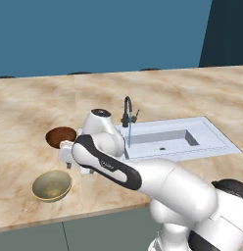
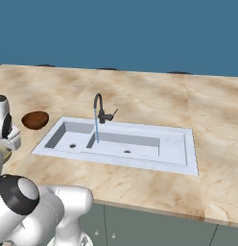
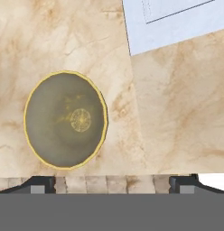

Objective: Rinse each bowl for a few seconds and place them down in the sink or on the counter.

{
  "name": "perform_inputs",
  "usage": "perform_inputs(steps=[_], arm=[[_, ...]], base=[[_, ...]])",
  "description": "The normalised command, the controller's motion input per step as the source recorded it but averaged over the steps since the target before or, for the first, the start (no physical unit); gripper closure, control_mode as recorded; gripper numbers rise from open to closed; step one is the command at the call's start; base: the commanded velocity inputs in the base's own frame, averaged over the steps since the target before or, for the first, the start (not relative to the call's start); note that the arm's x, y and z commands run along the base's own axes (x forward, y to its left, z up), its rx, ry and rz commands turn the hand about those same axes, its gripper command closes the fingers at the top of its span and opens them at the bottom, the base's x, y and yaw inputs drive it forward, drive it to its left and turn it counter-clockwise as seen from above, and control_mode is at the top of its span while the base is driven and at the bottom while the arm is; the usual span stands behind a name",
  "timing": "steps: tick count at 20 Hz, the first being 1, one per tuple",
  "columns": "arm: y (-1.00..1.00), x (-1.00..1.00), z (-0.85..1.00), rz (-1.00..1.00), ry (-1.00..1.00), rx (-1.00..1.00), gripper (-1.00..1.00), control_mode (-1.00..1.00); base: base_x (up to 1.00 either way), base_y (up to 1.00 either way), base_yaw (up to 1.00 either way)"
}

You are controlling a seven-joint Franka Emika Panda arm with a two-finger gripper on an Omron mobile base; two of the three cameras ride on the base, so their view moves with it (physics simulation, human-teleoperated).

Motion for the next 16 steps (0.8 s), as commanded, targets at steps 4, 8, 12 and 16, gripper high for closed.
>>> perform_inputs(steps=[4, 8, 12, 16], arm=[[0.0, -0.18, -0.09, 0.07, -0.05, -0.04, -1.0, -1.0], [-0.04, -0.08, -0.08, 0.06, -0.02, -0.01, -1.0, -1.0], [0.0, -0.01, -0.13, 0.04, 0.0, -0.01, -1.0, -1.0], [0.0, 0.0, -0.09, 0.01, -0.02, -0.03, -1.0, -1.0]], base=[[0.0, 0.0, 0.0], [0.0, 0.0, 0.0], [0.0, 0.0, 0.0], [0.0, 0.0, 0.0]])
